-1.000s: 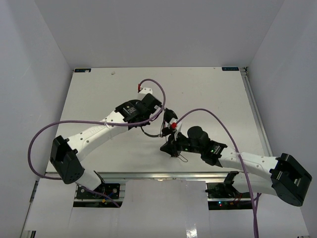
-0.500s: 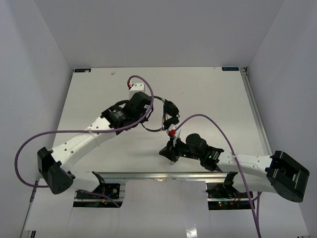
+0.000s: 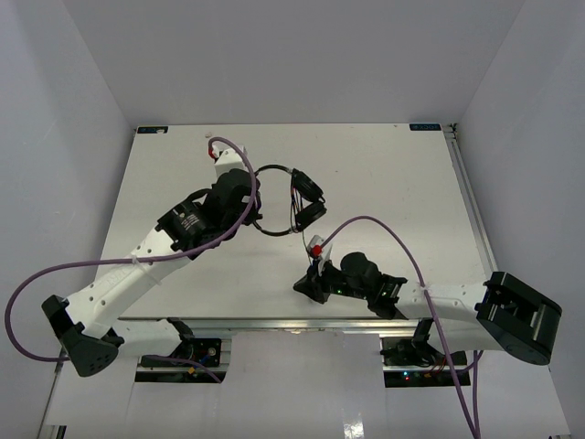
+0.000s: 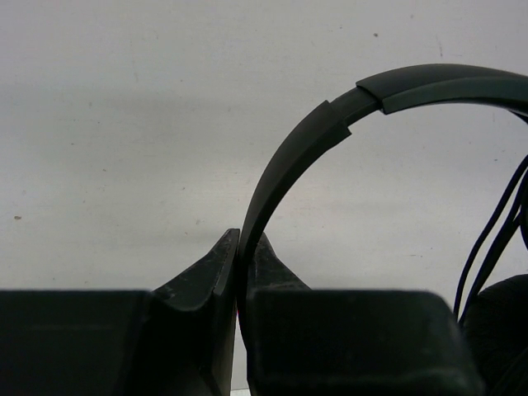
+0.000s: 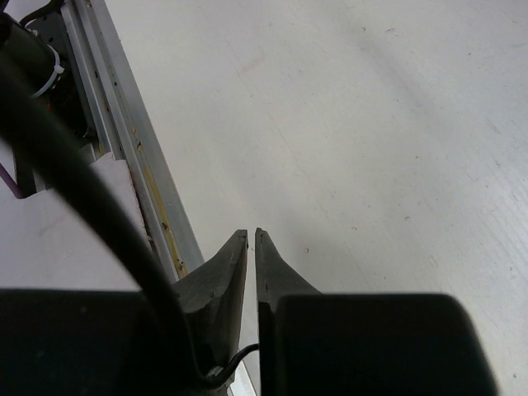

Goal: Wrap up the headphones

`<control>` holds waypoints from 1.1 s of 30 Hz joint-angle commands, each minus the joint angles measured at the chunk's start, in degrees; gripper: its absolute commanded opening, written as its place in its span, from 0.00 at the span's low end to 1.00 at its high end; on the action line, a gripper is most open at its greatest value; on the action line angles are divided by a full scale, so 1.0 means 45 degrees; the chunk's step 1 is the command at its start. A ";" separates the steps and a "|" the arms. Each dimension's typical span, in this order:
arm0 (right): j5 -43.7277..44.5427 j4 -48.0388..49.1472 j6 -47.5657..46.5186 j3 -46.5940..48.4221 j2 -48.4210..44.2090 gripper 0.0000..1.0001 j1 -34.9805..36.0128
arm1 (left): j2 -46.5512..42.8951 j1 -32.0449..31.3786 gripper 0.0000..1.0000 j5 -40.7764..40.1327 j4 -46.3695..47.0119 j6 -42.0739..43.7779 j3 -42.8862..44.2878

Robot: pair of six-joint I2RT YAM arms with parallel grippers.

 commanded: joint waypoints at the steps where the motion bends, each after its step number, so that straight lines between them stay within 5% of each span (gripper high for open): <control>1: 0.0339 0.1052 -0.0024 -0.0019 0.0290 0.14 0.0164 | -0.0837 0.0012 0.00 -0.0213 0.1107 -0.0602 -0.0161; 6: 0.0364 0.1240 -0.0070 -0.0136 0.0658 0.08 0.0172 | -0.1590 0.0039 0.00 0.0077 0.1593 -0.0882 -0.0358; 25: 0.1550 0.0955 -0.0492 -0.0023 0.0916 0.08 0.0094 | -0.3646 0.0039 0.00 0.3059 0.1945 0.0338 -0.0580; 33: 0.1480 0.0156 -0.0816 -0.0265 -0.0353 0.08 -0.0842 | -0.4136 0.0026 0.00 0.8328 0.1655 0.3266 -0.0785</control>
